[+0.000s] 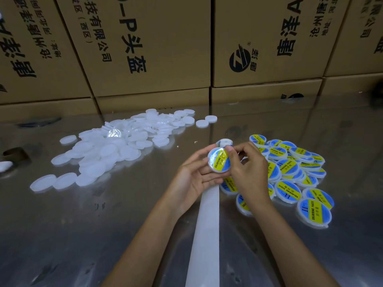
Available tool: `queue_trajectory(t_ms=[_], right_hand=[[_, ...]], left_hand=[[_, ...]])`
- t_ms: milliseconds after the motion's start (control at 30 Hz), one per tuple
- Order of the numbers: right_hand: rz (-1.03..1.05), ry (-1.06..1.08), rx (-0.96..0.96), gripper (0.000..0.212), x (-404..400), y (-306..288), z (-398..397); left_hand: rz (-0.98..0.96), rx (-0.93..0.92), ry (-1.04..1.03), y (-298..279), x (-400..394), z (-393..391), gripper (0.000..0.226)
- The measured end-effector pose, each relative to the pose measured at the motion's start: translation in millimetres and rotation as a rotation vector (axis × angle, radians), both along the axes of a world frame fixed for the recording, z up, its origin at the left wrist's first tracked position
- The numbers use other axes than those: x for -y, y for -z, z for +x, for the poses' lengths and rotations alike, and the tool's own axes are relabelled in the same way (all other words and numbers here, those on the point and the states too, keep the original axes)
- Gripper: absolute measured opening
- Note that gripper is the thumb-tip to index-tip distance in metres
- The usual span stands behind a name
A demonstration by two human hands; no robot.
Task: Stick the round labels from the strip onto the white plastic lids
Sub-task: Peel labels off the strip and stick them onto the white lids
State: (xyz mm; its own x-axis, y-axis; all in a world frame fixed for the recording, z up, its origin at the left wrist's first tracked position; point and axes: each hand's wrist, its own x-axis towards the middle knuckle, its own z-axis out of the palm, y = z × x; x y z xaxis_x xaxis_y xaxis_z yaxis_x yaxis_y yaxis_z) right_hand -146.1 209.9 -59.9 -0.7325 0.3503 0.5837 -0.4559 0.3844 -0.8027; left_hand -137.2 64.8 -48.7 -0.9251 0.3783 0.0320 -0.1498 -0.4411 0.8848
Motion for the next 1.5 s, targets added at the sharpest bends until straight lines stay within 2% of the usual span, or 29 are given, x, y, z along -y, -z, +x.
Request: queue_trajectory(t_ms=[67,200,433,567,633,700,800,933,1000,1067,1167,1333,1433,1500], right_hand=[[0.026,-0.014,0.022,0.022,2,0,1],[0.085,-0.024,0.089,0.038,8,1,3],[0.046,0.035,-0.006,0.03,1,3,-1],[0.098,-0.079,0.021,0.018,7,5,0],[0.173,-0.153,0.063,0.037,11,8,1],[0.172,-0.189,0.091,0.042,12,9,-1],[0.108,-0.174,0.036,0.024,8,7,-1],[0.087,-0.143,-0.025,0.007,3,4,-1],[0.107,-0.112,-0.044,0.01,1,3,-1],[0.116,-0.147,-0.006,0.003,2,4,-1],[0.139,-0.187,0.052,0.025,6,6,1],[0.099,-0.1,-0.008,0.004,1,5,-3],[0.11,-0.07,-0.026,0.01,0,4,-3],[0.129,-0.116,0.04,0.013,3,4,-3]], left_hand=[[0.013,0.004,-0.002,0,1,-1,0.04],[0.026,0.013,0.024,-2,3,-1,0.045],[-0.019,0.022,0.028,0,3,0,0.039],[0.063,0.055,-0.025,1,7,-5,0.043],[0.096,0.055,-0.039,1,10,-6,0.044],[0.103,0.047,-0.044,0,11,-6,0.043],[0.07,0.042,-0.058,-2,10,-6,0.047],[0.041,0.039,-0.052,-1,10,-5,0.041],[0.038,0.042,-0.049,-1,10,-4,0.043],[0.053,0.048,-0.058,-1,10,-5,0.047],[0.066,0.05,-0.076,0,11,-6,0.049],[0.029,0.042,-0.063,-1,10,-5,0.038],[-0.012,0.025,-0.078,0,9,-5,0.037],[-0.031,0.003,-0.1,0,9,-6,0.037]])
